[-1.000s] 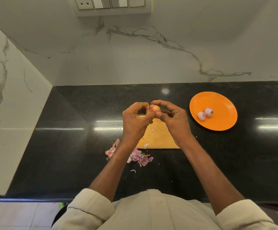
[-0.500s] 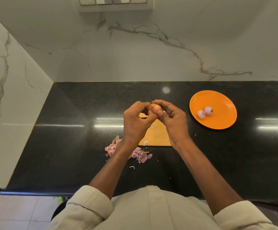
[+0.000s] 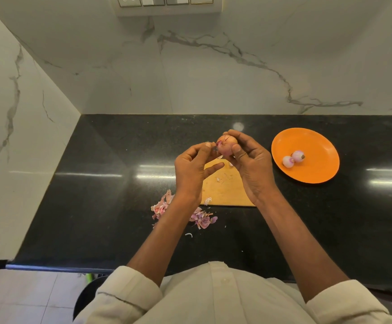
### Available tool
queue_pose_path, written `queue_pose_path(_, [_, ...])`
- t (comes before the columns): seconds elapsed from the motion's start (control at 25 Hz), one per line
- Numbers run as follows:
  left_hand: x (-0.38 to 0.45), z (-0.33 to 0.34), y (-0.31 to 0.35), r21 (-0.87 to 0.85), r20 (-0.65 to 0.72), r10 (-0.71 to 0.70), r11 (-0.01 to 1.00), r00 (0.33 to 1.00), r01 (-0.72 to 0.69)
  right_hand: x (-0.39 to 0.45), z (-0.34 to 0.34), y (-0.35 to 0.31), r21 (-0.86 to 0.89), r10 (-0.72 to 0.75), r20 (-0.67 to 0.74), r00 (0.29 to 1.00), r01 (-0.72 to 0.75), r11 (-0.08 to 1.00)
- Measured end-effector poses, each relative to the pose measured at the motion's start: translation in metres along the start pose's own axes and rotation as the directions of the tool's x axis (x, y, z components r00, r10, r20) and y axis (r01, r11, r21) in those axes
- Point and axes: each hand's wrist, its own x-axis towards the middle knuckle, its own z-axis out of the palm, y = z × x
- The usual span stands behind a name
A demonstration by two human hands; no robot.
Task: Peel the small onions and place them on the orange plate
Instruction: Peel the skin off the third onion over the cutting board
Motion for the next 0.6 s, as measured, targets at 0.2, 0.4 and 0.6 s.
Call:
queue_pose_path(0.2, [0.004,-0.003,0.005,0.223,0.134,0.158,0.957,0.978,-0.185,0.0,0.0,-0.003,-0.014,0.083,0.013,0.996,-0.082,0.996])
queue_pose_path(0.4, [0.004,-0.002,0.003,0.354,0.182,0.258,0.883,0.949,-0.308,-0.002,0.002,-0.008,0.005,0.129,0.02,0.991,-0.129,0.992])
queue_pose_path(0.6, [0.006,-0.004,0.0,0.323,0.07,0.276,0.903,0.959,-0.283,-0.004,0.004,-0.011,0.167,0.219,0.003,0.976,-0.216,0.962])
